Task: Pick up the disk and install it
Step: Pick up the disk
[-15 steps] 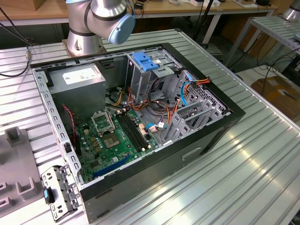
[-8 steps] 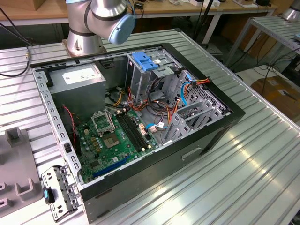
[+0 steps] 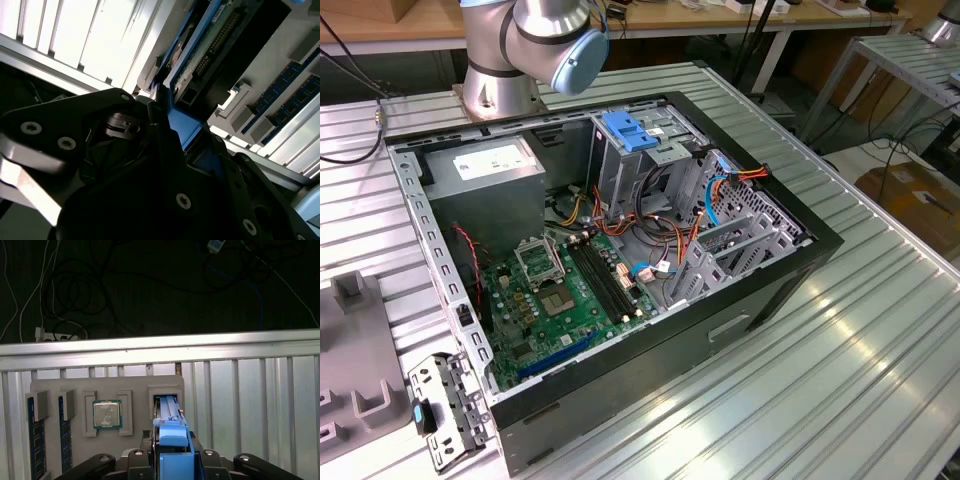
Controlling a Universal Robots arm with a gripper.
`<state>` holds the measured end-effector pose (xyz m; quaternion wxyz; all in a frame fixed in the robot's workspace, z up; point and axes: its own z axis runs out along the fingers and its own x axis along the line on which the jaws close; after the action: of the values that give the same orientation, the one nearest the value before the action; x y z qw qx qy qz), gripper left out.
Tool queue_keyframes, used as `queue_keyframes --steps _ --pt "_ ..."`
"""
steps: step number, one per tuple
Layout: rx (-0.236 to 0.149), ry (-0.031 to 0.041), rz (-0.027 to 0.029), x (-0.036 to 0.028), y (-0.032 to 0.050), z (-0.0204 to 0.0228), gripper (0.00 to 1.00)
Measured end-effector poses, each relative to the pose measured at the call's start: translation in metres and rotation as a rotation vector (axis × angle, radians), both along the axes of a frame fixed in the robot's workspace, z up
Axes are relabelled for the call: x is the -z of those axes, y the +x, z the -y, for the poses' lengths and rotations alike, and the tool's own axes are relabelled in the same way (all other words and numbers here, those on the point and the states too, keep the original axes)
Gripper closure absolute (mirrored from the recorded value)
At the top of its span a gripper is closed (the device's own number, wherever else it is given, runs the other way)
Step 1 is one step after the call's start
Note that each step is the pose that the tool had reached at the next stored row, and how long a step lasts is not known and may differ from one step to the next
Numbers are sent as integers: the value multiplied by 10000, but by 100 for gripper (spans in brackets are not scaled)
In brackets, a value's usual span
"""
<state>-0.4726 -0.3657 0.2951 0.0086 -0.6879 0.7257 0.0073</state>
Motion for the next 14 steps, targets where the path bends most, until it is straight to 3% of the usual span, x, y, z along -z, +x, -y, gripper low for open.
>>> queue_keyframes --steps 14 --pt "-92 -1 -1 -30 0 -1 63"
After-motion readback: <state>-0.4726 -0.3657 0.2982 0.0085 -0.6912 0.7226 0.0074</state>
